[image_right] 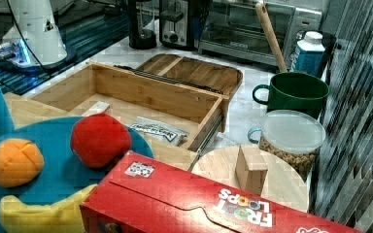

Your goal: Close the drawer.

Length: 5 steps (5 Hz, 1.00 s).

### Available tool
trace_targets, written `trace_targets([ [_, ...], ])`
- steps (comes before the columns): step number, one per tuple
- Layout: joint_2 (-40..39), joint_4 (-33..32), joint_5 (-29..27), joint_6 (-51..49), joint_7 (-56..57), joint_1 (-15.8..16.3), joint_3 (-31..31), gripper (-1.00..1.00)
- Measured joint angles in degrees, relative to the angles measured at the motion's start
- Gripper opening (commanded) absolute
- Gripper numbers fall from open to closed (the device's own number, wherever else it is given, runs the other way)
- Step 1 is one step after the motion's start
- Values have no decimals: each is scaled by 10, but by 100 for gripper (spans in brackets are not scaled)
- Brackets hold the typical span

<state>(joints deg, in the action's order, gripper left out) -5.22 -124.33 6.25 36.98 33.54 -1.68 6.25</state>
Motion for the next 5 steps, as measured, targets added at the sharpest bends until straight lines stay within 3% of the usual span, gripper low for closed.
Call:
trace_targets([
  [2,-74,-15,11,12,20,-33,-19,-100],
  [3,-81,-35,10,15,39,-48,-17,-100],
  [4,-74,-59,22,100,65,-51,-17,-100],
  [5,-63,-60,20,121,122,-51,-16,-100],
])
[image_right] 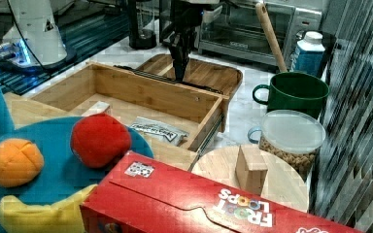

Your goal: Close the drawer.

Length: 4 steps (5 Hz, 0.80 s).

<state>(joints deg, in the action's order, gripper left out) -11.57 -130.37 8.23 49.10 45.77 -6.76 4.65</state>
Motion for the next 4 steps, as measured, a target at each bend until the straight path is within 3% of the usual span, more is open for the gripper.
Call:
trace_targets([
  [2,-16,34,-11,-26,126,-25,-4,-100],
  [3,-22,38,-48,-25,144,-31,-13,-100],
  [4,-25,39,-50,-21,166,-44,-14,-100],
])
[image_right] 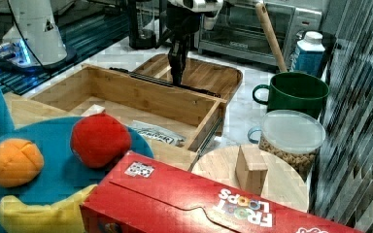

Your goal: Close the drawer.

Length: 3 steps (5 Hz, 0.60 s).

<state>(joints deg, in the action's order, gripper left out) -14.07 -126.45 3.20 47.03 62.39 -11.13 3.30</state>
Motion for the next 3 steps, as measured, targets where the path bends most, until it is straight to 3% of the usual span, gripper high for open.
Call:
trace_targets([
  [3,-35,59,-6,-52,88,-43,-23,-100],
])
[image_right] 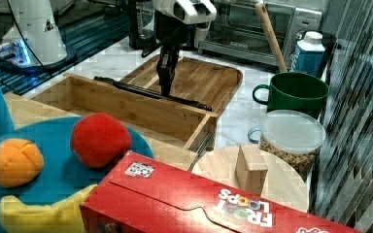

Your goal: Close the drawer.

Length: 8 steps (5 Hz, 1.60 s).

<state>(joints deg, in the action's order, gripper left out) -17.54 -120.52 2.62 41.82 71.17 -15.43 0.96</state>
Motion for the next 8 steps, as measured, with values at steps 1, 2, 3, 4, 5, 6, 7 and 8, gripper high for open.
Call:
trace_targets([
  [1,-23,40,-15,-27,35,-21,-20,-100],
  [2,-54,88,-39,-39,96,-68,-24,-100],
  [3,-91,145,-41,-57,123,-116,-25,-100],
  [4,-106,178,-64,-100,131,-132,-18,-100],
  [5,-98,165,-64,-86,131,-132,-18,-100],
  [6,-89,148,-64,-66,130,-131,-18,-100],
  [7,-89,148,-64,-67,130,-131,-18,-100],
  [8,-89,148,-60,-67,130,-130,-17,-100],
])
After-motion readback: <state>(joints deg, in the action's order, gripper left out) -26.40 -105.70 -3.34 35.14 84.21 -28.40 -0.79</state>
